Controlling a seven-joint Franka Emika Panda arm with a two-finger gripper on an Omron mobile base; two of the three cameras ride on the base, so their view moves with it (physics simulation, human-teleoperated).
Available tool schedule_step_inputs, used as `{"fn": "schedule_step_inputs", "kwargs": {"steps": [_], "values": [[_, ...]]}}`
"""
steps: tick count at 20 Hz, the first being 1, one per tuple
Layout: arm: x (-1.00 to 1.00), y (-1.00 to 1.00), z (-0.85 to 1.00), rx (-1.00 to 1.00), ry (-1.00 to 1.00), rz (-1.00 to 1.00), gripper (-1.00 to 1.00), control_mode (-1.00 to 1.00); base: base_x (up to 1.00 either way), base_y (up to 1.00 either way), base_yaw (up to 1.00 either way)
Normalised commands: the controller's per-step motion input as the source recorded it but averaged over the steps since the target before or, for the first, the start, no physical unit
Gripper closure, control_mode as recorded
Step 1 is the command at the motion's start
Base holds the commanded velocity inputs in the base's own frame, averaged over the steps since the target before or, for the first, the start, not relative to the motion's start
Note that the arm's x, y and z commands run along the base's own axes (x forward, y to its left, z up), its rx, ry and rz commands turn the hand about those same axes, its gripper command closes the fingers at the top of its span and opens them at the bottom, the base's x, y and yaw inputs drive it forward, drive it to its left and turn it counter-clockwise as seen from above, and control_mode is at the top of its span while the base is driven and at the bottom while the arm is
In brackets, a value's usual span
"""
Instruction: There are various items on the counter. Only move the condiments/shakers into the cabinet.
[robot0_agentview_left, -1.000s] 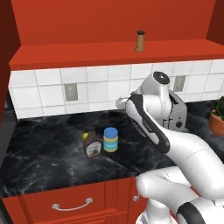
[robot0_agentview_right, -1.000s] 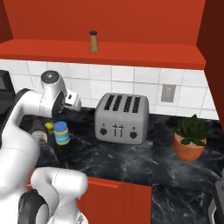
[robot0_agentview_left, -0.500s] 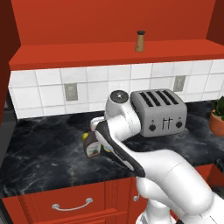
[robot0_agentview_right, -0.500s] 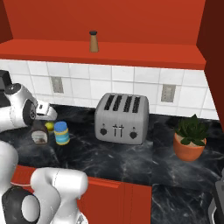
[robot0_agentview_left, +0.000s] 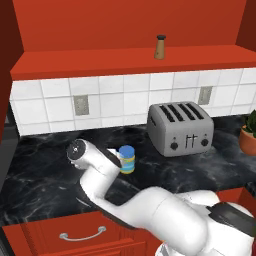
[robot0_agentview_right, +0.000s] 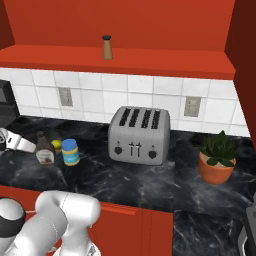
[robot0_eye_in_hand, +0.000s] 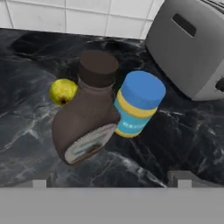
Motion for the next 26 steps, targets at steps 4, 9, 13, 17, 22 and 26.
{"fn": "schedule_step_inputs", "kwargs": {"steps": [4,9,13,17,22,26], "values": [[0.08,0.92,-0.16,-0.27,-0.45,-0.19,-1.0,-1.0,0.0,0.0,0.0],[0.0,0.47,-0.27,-0.25,-0.5,-0.04,-1.0,-1.0,0.0,0.0,0.0],[0.03,0.0,0.0,0.0,-0.04,0.0,-1.0,-1.0,0.0,0.0,0.0],[0.0,-0.01,0.0,0.06,-0.05,0.0,-1.0,-1.0,0.0,0.0,0.0],[-0.05,-0.25,-0.01,0.12,-0.19,-0.1,-1.0,-1.0,0.0,0.0,0.0],[0.15,-0.05,-0.01,0.0,-0.03,-0.03,-1.0,-1.0,0.0,0.0,0.0]]}}
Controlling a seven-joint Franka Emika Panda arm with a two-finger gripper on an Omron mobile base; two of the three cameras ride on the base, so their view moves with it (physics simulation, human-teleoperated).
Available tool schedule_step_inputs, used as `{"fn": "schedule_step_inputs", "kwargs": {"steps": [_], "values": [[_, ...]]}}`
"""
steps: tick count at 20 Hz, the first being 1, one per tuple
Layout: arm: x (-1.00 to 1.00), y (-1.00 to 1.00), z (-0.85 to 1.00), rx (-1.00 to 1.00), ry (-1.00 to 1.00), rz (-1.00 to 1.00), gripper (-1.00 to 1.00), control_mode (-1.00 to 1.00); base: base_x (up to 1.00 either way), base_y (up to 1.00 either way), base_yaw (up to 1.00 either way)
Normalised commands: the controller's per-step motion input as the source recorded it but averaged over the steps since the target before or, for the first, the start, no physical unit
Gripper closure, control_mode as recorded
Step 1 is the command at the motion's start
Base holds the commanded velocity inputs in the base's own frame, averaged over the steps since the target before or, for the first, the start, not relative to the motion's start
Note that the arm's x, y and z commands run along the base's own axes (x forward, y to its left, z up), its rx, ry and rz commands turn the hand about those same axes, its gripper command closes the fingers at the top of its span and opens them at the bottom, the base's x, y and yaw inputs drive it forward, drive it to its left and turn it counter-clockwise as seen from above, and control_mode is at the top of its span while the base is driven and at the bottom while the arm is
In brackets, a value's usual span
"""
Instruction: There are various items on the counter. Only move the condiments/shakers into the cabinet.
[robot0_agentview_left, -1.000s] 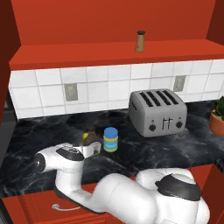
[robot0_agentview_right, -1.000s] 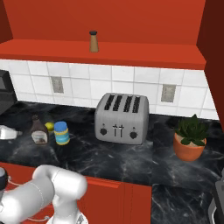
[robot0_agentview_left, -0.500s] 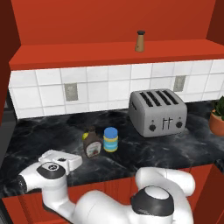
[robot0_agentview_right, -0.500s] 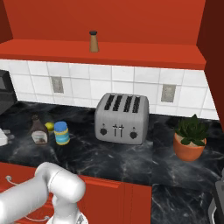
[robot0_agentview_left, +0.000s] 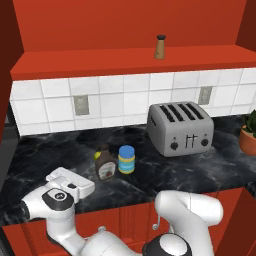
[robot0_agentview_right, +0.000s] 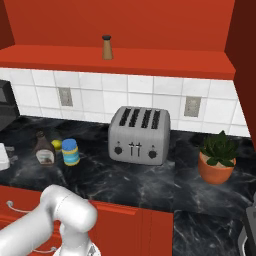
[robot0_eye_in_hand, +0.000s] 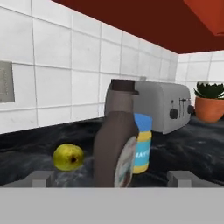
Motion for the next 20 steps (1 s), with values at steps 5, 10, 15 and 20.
{"fn": "schedule_step_inputs", "kwargs": {"steps": [5,10,15,20], "values": [[0.3,-0.01,0.0,0.0,0.0,0.0,-1.0,-1.0,0.0,0.0,0.0],[0.2,-0.07,0.0,0.0,0.0,0.0,-1.0,-1.0,0.0,0.0,0.0],[0.18,-0.13,0.0,0.0,0.0,-0.03,-1.0,-1.0,0.0,0.0,0.0],[0.19,-0.15,0.0,0.0,0.0,-0.11,-1.0,-1.0,0.0,0.0,0.0]]}}
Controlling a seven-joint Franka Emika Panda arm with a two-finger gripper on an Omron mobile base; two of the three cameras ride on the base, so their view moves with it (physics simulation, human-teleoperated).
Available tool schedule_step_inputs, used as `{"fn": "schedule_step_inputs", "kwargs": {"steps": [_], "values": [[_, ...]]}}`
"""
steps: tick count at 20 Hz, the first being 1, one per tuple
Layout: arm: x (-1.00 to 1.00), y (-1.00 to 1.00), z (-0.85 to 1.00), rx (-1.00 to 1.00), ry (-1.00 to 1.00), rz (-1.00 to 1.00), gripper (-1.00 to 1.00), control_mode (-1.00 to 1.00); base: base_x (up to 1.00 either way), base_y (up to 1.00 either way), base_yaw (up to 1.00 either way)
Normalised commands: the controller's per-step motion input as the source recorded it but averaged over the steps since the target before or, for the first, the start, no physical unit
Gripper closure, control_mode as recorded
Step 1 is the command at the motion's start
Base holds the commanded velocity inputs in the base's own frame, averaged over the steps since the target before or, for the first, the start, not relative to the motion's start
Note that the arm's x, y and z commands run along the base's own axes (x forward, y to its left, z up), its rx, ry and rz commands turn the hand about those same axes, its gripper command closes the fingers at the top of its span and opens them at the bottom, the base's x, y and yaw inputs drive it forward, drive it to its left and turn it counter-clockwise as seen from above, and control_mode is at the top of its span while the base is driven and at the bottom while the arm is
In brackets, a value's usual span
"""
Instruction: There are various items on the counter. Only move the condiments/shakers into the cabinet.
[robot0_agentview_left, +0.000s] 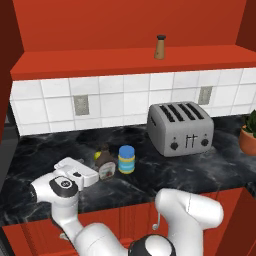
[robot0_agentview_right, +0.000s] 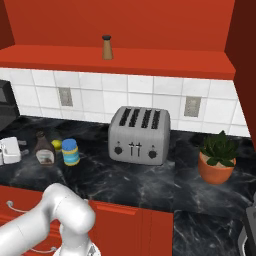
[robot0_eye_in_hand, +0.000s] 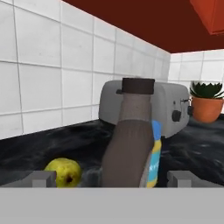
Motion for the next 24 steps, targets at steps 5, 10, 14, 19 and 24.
{"fn": "schedule_step_inputs", "kwargs": {"steps": [5,10,14,19,24], "values": [[0.14,-0.16,0.0,0.0,0.0,-0.11,-1.0,-1.0,0.0,0.0,0.0],[0.13,-0.12,0.0,0.0,0.0,-0.11,-1.0,-1.0,0.0,0.0,0.0],[0.12,-0.17,0.0,0.0,0.0,-0.1,-1.0,-1.0,0.0,0.0,0.0],[0.03,-0.17,0.0,0.0,0.0,-0.08,-1.0,-1.0,0.0,0.0,0.0],[0.06,-0.12,0.0,0.0,0.0,-0.05,-1.0,-1.0,0.0,0.0,0.0]]}}
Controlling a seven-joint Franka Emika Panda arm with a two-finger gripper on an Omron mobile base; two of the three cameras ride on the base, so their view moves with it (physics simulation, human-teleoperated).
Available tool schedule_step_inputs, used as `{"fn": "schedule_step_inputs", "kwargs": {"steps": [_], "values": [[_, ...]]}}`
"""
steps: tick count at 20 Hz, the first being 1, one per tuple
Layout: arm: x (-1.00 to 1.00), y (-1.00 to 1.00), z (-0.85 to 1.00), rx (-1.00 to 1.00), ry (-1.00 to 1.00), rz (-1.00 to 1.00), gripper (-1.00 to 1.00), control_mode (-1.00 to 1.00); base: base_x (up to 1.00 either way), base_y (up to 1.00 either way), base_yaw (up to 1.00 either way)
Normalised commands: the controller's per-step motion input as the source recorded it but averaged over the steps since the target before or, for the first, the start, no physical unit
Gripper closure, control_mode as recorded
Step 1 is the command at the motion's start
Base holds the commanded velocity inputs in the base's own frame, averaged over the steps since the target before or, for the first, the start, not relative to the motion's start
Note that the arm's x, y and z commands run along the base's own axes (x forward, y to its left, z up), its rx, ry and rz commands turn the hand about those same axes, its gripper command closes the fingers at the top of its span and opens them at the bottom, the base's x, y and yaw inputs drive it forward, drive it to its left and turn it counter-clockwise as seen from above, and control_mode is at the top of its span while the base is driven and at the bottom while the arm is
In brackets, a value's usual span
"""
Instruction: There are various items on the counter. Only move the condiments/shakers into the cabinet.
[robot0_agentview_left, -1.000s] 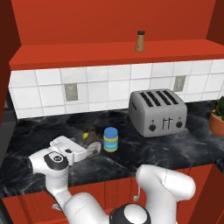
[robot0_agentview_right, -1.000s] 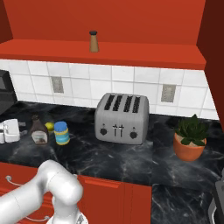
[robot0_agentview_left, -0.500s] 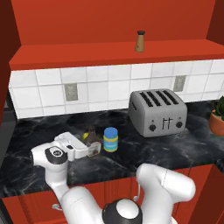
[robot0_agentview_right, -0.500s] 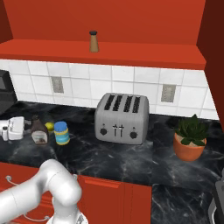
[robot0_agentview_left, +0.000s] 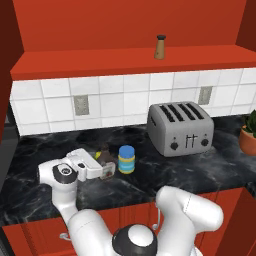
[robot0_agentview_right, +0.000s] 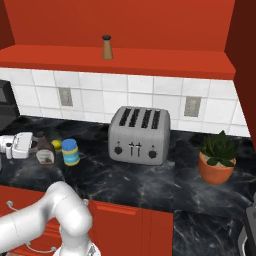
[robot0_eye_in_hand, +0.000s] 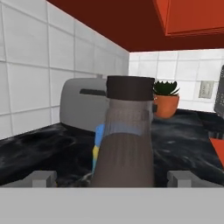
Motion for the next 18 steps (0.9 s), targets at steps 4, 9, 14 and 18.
{"fn": "schedule_step_inputs", "kwargs": {"steps": [4,9,14,18], "values": [[0.05,-0.1,0.0,0.0,0.0,-0.05,-1.0,-1.0,0.0,0.0,0.0],[0.0,-0.09,0.0,0.0,0.0,-0.03,-1.0,-1.0,0.0,0.0,0.0],[0.0,-0.04,0.0,0.0,0.03,0.0,1.0,-1.0,0.0,0.0,0.0],[0.09,0.0,0.0,0.0,0.1,0.0,1.0,-1.0,0.0,0.0,0.0]]}}
